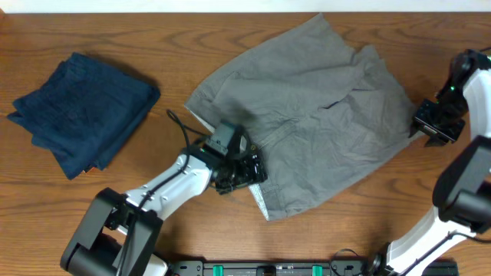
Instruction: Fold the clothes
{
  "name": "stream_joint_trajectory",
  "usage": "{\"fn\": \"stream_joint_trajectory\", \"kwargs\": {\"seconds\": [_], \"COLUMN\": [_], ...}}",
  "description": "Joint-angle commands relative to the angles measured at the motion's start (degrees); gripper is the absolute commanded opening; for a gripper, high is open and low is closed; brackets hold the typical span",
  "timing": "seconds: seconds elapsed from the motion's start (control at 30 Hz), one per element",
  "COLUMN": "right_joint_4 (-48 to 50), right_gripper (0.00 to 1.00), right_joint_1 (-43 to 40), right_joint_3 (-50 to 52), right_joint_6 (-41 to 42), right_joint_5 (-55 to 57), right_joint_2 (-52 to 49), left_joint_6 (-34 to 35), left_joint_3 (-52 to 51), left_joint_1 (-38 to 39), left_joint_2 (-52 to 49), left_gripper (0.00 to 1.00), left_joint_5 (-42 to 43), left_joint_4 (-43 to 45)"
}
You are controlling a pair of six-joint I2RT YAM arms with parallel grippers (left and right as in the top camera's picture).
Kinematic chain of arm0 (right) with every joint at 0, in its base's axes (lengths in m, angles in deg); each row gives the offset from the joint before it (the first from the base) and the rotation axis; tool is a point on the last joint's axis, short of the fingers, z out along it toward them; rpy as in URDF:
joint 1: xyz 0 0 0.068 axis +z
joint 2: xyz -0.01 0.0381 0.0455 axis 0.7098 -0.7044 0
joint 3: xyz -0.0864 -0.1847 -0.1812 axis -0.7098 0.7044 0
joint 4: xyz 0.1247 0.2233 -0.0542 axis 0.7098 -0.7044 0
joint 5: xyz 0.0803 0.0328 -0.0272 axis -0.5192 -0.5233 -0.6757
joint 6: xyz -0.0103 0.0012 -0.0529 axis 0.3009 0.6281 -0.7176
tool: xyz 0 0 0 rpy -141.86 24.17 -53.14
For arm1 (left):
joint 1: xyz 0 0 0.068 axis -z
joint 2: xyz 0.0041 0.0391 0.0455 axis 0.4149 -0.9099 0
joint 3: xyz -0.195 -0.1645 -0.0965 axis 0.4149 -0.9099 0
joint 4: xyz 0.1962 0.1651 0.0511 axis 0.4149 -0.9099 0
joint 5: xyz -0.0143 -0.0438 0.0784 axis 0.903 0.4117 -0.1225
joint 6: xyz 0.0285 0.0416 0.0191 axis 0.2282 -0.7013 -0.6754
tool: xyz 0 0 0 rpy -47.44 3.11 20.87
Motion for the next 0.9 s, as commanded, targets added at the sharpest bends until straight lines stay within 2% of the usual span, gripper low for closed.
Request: {"fn": "stream_joint_trajectory", "kwargs": {"seconds": [0.0,0.03,0.17,0.23,0.3,0.33,0.6,0.7,0.73,0.77,0.8,0.87], "right_joint_4": [-0.20,-0.35,-0.42,-0.31,-0.33,-0.35,-0.35,-0.20,-0.15,-0.11,-0.07,-0.04], "right_gripper": [0.43,0.45,0.46,0.46,0.46,0.46,0.45,0.45,0.45,0.45,0.45,0.45], "right_joint_1": [-1.64,-1.92,-2.43,-2.43,-2.40,-2.40,-2.43,-2.40,-2.43,-2.43,-2.40,-2.40], "right_joint_3": [1.14,1.53,3.43,4.39,4.94,5.11,5.18,5.20,5.20,5.18,5.18,5.20], "right_joint_6": [-1.57,-1.57,-1.81,-2.05,-2.47,-2.51,-3.56,-3.76,-3.76,-3.80,-3.93,-3.93], "right_joint_5": [-0.61,-0.63,-0.61,-0.59,-0.61,-0.61,-0.57,-0.57,-0.59,-0.57,-0.59,-0.59], "right_joint_2": [5.14,5.95,8.70,9.88,10.64,10.97,11.74,11.74,11.74,11.74,11.74,11.74], "left_joint_6": [5.92,5.90,5.95,6.45,6.56,6.54,3.41,2.58,2.60,2.58,2.54,2.54], "left_joint_3": [-1.60,-1.60,-1.60,-1.60,-1.60,-1.62,-1.55,-1.55,-1.57,-1.55,-1.57,-1.57], "left_joint_1": [2.16,2.80,5.05,5.81,6.10,6.08,-0.26,-2.08,-2.21,-2.19,-2.10,-1.79], "left_joint_2": [0.13,0.04,-0.81,-1.57,-2.34,-2.56,-2.43,-2.43,-2.43,-2.43,-2.43,-2.43], "left_gripper": [0.82,0.78,0.45,0.33,0.13,0.06,0.06,0.06,0.10,0.34,0.41,0.49], "left_joint_5": [-3.06,-3.06,-4.22,-4.55,-4.55,-4.59,-5.90,-3.10,-2.08,-1.60,-1.20,-0.57], "left_joint_4": [1.46,2.10,5.14,5.88,5.95,5.77,4.68,4.98,5.27,5.46,5.73,6.49]}}
